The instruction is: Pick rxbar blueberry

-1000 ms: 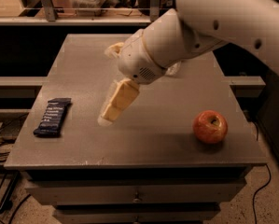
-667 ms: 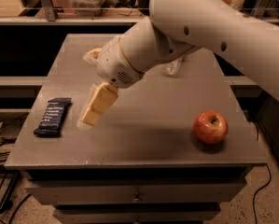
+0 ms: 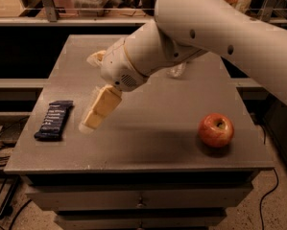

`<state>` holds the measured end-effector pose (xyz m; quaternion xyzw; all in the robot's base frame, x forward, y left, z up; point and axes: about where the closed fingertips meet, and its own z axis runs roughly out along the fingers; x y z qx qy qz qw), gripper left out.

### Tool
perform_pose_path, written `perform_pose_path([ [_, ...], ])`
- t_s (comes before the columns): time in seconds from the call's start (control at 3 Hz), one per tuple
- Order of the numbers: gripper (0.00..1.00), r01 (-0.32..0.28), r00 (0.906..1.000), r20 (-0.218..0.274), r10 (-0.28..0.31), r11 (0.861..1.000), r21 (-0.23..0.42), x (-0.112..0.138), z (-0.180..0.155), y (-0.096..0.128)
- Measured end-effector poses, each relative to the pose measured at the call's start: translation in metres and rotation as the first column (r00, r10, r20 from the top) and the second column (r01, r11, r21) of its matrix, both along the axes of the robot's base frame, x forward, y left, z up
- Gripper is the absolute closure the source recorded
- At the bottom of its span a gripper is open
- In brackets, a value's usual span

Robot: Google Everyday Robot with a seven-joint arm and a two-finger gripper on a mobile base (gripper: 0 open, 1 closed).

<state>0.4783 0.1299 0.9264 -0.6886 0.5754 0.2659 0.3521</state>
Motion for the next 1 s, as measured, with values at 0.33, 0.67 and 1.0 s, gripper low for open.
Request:
perform_pose_path([
  [0.33,0.0,0.0,0.9992,-0.039,0.002,0.998,0.068,0.002,-0.014,0.019],
  [0.67,0.0,-0.016,0.9967,-0.077,0.026,0.991,0.133,0.005,-0.028,0.048],
  [1.0,0.0,-0.039,0.993,-0.103,0.058,0.983,0.182,0.01,-0.041,0.075],
])
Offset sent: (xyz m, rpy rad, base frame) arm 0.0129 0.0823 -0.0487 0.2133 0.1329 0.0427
